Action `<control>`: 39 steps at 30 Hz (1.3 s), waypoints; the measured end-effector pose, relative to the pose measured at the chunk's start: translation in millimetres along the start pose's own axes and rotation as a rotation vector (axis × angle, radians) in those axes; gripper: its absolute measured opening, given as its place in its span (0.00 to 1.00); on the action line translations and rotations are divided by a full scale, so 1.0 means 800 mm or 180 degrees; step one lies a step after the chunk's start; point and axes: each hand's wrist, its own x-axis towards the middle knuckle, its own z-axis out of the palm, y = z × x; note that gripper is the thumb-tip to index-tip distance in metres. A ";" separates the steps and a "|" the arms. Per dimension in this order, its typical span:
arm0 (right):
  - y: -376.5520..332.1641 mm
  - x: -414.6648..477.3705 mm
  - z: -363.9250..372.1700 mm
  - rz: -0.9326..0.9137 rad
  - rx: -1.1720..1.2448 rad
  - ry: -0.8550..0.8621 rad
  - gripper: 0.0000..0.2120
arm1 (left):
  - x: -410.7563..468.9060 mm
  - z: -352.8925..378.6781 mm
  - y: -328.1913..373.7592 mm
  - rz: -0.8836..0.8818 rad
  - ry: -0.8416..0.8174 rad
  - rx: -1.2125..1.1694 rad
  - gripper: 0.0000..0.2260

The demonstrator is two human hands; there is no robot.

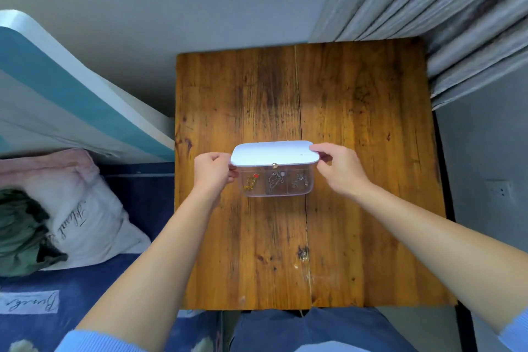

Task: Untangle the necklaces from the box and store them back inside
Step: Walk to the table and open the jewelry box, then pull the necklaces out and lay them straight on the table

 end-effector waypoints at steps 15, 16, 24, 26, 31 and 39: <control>-0.025 0.154 0.016 0.0594 -0.0444 0.0299 0.05 | 0.020 0.022 -0.086 -0.0193 -0.0751 0.0701 0.11; -0.022 0.157 0.020 0.0640 -0.0497 0.0322 0.06 | 0.019 0.023 -0.094 -0.0190 -0.0776 0.0637 0.10; -0.022 0.143 0.034 0.0364 -0.1246 0.0269 0.22 | 0.020 0.019 -0.107 -0.0263 -0.0905 0.0084 0.09; -0.036 0.122 0.034 -0.0048 -0.1286 0.0486 0.19 | 0.020 0.018 -0.107 -0.0297 -0.0925 0.0077 0.09; -0.065 0.063 0.061 -0.0709 -0.1131 -0.0291 0.08 | 0.024 0.013 -0.105 -0.0338 -0.1043 0.0069 0.07; -0.067 0.072 0.141 0.0048 -0.1638 -0.0534 0.12 | 0.030 0.014 -0.111 -0.0337 -0.1094 -0.0050 0.05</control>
